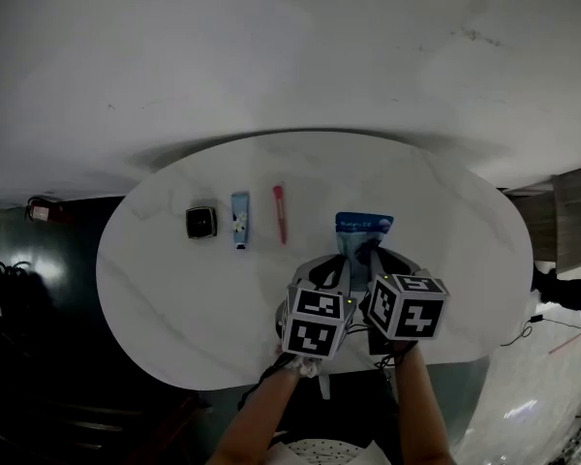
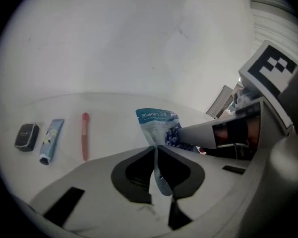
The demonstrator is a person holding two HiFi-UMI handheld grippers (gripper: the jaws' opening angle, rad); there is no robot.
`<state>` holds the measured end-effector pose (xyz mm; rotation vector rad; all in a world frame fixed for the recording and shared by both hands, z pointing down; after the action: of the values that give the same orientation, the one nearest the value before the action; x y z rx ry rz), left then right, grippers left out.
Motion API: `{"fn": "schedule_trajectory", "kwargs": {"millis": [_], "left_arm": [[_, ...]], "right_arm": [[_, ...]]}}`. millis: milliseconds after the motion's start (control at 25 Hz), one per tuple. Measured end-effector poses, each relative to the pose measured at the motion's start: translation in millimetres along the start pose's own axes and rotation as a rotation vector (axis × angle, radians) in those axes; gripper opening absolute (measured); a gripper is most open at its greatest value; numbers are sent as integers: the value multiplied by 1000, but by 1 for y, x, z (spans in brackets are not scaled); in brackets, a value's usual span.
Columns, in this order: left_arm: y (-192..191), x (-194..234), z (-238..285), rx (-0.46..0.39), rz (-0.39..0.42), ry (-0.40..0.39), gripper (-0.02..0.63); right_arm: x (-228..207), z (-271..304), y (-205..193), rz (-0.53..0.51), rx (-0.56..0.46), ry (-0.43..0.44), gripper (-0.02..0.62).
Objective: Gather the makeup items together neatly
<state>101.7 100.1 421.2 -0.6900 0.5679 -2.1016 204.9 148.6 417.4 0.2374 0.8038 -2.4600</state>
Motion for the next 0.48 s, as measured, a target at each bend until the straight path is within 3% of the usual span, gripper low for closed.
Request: {"fn": "schedule_trajectory", "kwargs": {"millis": [480], "left_arm": [[34,37,5,-48,-65,76,46]], "right_arm": [[20,30,47,-70,11,44,29]]}}
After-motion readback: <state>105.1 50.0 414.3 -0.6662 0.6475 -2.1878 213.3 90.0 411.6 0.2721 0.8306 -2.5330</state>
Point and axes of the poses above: the fingertips, and each gripper's own axes: z forward along the fingers, x to its left, y out of its top, the point moved 7 cm from there along -z, backward along the fingers, and after that the axes turned 1 degree about z, right-handed, at the moved point
